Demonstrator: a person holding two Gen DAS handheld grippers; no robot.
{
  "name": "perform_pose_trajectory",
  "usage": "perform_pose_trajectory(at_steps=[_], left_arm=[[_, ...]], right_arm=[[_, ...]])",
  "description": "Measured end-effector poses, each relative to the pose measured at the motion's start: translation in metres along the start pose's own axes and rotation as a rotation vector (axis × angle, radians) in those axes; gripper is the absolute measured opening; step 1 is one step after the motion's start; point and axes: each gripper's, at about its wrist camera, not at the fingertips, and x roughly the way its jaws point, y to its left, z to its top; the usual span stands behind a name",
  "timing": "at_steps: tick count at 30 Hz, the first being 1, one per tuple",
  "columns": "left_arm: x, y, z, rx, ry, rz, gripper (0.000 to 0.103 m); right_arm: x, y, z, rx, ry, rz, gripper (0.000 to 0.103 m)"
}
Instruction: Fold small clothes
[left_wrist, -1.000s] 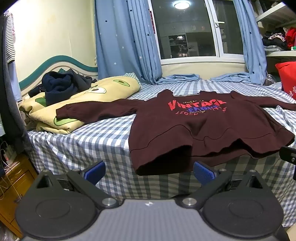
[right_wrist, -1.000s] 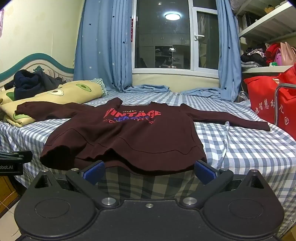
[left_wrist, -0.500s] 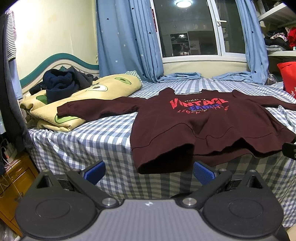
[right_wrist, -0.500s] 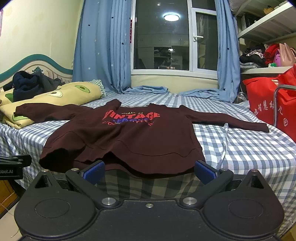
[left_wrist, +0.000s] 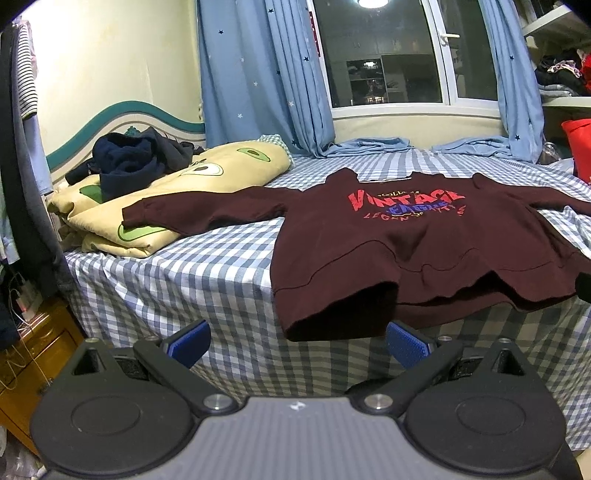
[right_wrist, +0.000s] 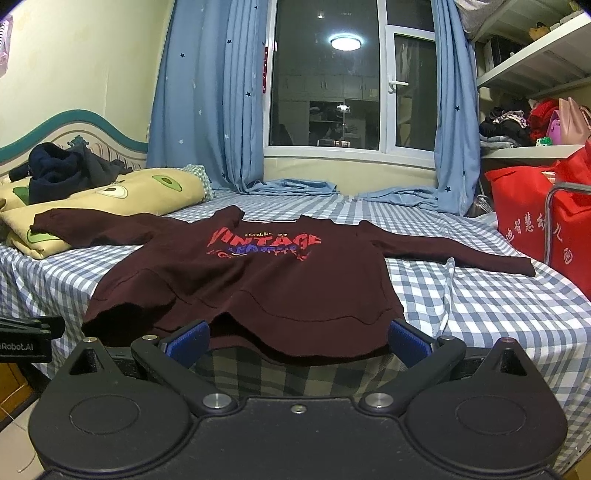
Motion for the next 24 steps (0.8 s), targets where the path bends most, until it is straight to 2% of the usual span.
perform_pose_trajectory(at_steps=[8, 16, 24], left_arm=[[-0.004, 0.001, 0.004, 0.014, 0.011, 0.005, 0.102], [-0.003, 0.001, 0.015, 0.065, 0.047, 0.042, 0.102], [0.015, 0.0, 0.034, 0.054, 0.117, -0.006, 0.102]], right_arm=[[-0.006, 0.001, 0.005, 0.013, 0.0, -0.006, 0.103], [-0.012, -0.004, 0.018, 0.065, 0.021, -0.015, 0.103], [-0.001, -0.014, 0.033, 0.109, 0.067, -0.043, 0.103]])
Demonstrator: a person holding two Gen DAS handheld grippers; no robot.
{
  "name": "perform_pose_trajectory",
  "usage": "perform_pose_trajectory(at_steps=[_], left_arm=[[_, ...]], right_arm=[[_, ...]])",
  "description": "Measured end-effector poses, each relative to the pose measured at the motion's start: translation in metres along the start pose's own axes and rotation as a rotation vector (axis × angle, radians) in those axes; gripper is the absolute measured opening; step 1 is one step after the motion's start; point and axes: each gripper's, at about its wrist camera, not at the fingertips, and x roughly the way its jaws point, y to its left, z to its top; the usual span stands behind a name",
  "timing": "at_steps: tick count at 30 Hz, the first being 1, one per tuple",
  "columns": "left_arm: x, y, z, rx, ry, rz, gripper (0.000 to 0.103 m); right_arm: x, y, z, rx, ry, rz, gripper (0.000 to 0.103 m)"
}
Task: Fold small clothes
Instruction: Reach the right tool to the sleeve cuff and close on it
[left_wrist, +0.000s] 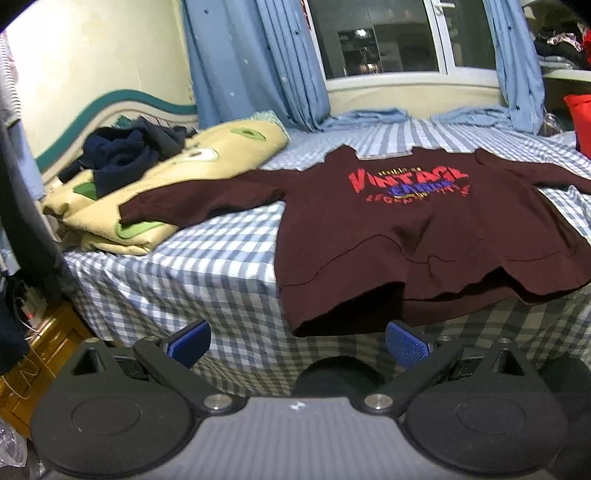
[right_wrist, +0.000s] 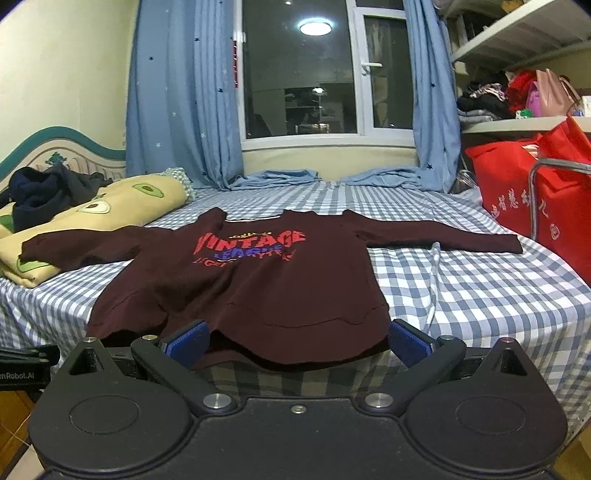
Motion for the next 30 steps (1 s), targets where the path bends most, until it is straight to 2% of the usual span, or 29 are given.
perform_pose_trajectory(at_steps=[4, 10, 15, 18, 21, 25, 30], left_arm=[[0.012, -0.007, 0.021, 0.008, 0.002, -0.04, 0.102], [0.037, -0.031, 0.077, 0.047, 0.008, -0.098, 0.102], [0.072, -0.065, 0.131, 0.074, 0.017, -0.095, 0.102], [0.094, -0.09, 0.156, 0.092, 0.02, -0.069, 0.102], [0.119, -0.118, 0.177, 0.099, 0.022, -0.057, 0.102], [0.156, -0.157, 0.201, 0.098, 0.048, -0.081, 0.102], [0.201, -0.208, 0.22, 0.13, 0.035, -0.113, 0.102]], right_arm=[[0.011, -0.009, 0.011, 0.02, 0.01, 0.003, 0.103], [0.04, -0.036, 0.035, 0.052, 0.013, 0.003, 0.103], [0.082, -0.072, 0.061, 0.07, 0.046, -0.076, 0.103], [0.111, -0.097, 0.075, 0.092, 0.074, -0.13, 0.103], [0.137, -0.122, 0.088, 0.102, 0.072, -0.164, 0.103], [0.177, -0.159, 0.102, 0.13, 0.091, -0.221, 0.103], [0.221, -0.205, 0.109, 0.174, 0.112, -0.286, 0.103]])
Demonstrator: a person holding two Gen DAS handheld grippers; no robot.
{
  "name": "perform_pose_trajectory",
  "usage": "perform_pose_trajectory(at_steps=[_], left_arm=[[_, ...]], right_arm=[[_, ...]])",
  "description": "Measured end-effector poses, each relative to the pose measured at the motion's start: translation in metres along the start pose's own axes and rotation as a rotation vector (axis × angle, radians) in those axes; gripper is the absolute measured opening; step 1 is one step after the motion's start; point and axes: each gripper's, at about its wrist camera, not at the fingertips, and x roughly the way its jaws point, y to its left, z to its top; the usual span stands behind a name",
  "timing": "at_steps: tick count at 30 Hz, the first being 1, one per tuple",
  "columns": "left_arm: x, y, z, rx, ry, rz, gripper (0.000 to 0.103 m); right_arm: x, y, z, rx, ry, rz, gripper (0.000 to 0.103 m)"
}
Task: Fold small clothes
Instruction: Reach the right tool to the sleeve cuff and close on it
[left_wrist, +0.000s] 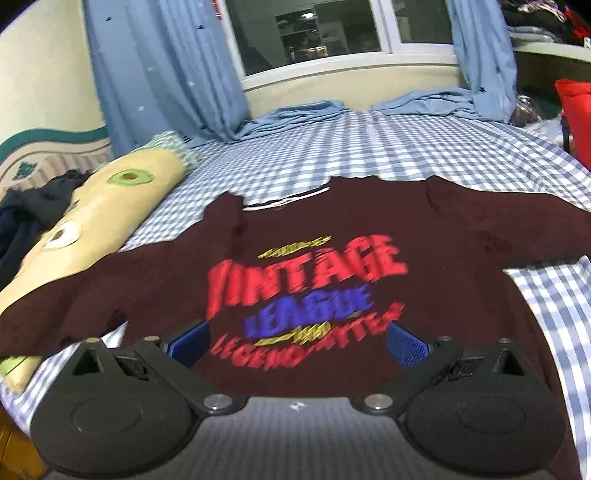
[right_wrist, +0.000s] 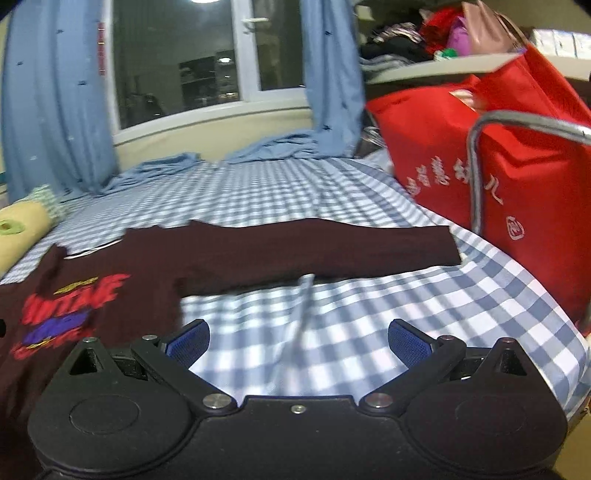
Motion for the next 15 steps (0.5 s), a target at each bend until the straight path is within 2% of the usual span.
perform_pose_trajectory(at_steps=[3, 8, 11, 15], left_arm=[[0.029, -0.024, 0.01, 0.017, -0.007, -0.015, 0.102], [0.064, -0.05, 0.013, 0.03, -0.034, -0.038, 0.102], [0.081, -0.061, 0.005, 0.04, -0.025, -0.053, 0.102], [0.095, -0.072, -0.013, 0.077, -0.008, -0.061, 0.102]], right_arm=[[0.028, -0.016, 0.005, 0.032, 0.011, -0.035, 0.103], [0.069, -0.056, 0.007, 0.133, -0.069, -0.07, 0.103], [0.094, -0.084, 0.006, 0.225, -0.086, -0.077, 0.103], [0.123, -0.115, 0.011, 0.328, -0.053, -0.045, 0.103]])
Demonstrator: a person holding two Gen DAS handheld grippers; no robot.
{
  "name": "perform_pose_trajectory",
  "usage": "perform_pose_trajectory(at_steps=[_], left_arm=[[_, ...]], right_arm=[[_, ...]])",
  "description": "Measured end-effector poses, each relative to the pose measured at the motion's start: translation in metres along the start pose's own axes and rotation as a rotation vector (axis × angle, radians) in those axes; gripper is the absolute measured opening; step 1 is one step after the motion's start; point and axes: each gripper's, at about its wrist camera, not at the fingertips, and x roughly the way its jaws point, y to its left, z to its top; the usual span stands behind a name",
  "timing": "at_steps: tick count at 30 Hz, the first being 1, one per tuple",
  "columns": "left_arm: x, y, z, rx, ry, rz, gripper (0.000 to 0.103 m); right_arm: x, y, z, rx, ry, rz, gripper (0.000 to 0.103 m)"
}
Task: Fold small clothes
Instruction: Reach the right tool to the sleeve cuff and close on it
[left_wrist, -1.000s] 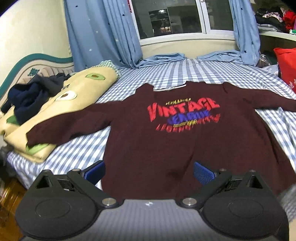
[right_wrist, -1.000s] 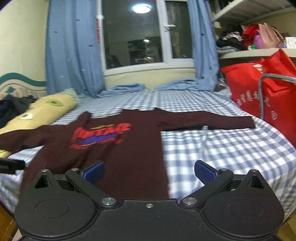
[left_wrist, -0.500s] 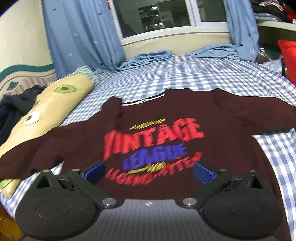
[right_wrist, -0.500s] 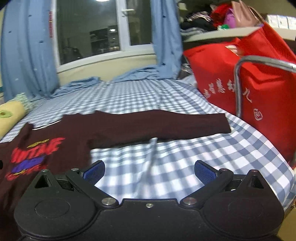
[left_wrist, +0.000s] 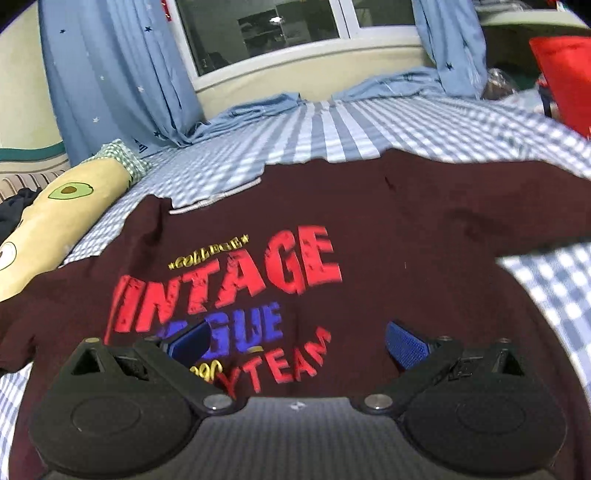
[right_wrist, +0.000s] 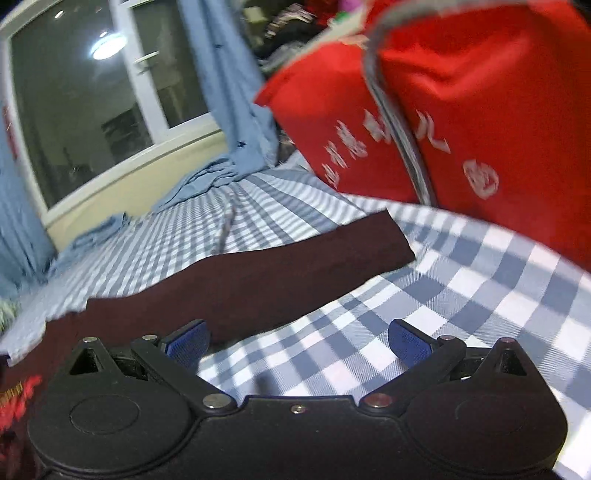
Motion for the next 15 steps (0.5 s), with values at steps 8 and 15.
perform_pose_trajectory(at_steps=[8, 15], left_arm=[[0.004, 0.006, -0.016, -0.068, -0.012, -0.035, 0.102], [0.0, 0.02, -0.012, -0.107, 0.026, -0.063, 0.102]], right_arm=[[0.055, -0.021, 0.022, 0.099, -0.003, -0.08, 0.103], [0.087, -0.026, 0.035, 0.201, -0.043, -0.166, 0.086]])
